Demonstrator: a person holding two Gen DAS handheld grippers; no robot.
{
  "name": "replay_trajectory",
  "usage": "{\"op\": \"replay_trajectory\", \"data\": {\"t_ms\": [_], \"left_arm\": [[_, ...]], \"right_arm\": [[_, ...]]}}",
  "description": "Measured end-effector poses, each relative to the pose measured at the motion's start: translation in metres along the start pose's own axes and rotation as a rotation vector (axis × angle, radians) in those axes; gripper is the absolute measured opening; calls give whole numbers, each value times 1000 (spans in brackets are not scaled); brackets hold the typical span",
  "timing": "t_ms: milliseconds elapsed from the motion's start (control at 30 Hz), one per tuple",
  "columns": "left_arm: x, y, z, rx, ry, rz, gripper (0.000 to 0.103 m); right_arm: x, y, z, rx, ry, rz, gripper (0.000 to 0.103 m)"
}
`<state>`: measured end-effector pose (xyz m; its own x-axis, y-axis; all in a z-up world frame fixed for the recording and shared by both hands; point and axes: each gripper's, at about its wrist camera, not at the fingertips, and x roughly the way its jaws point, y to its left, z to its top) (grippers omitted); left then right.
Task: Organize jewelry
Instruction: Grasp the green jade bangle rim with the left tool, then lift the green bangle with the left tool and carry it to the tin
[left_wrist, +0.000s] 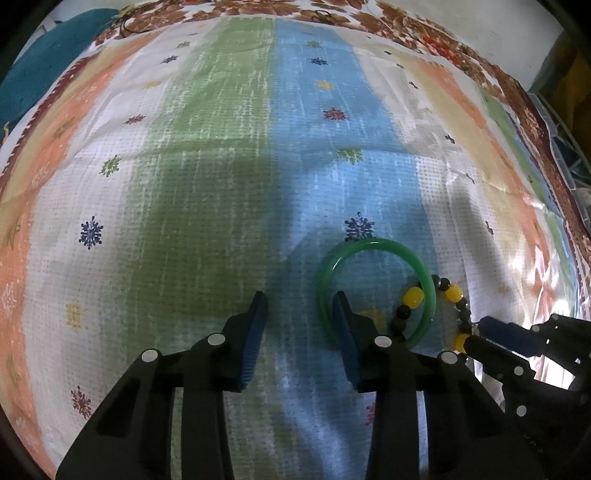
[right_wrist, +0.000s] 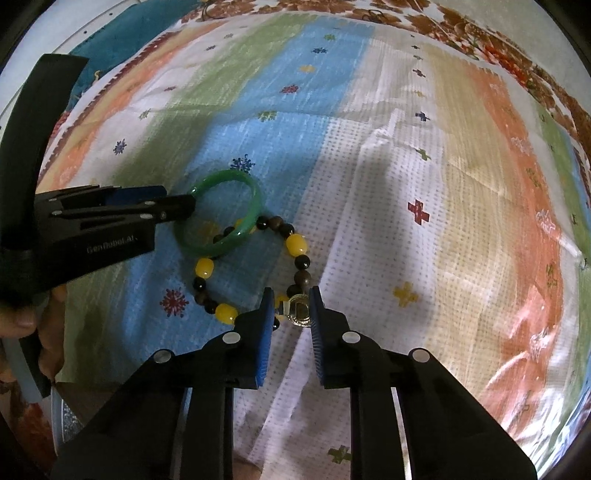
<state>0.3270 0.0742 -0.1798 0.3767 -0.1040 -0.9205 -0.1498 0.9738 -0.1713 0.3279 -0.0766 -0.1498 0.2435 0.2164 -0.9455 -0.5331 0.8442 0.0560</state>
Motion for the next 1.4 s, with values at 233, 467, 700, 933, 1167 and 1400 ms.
{"op": "replay_trajectory", "data": {"t_ms": [233,467,700,933,1167,1400], "left_arm": [[0,2,-2,-8,3,-3,7],[-5,4,-6,-12,0,-24,6],[-12,1,-10,-1,-7,-25,6],[-28,-5,-9,6,-52,-7,7],[-42,-13,-10,21,-79,-10,7],[-58,-15,-13,16,-101,-25,8]], "right_arm": [[-2,1,-1,-7,-5,-2,13],[-10,0,0,-3,-27,-8,13],[-12,-2,-4,16,-28,-29,13],[-20,0,-6,11,-38,-45,13],[-31,3,-8,3,-64,-57,13],[-47,8,-14,7,-93,-38,13]]}}
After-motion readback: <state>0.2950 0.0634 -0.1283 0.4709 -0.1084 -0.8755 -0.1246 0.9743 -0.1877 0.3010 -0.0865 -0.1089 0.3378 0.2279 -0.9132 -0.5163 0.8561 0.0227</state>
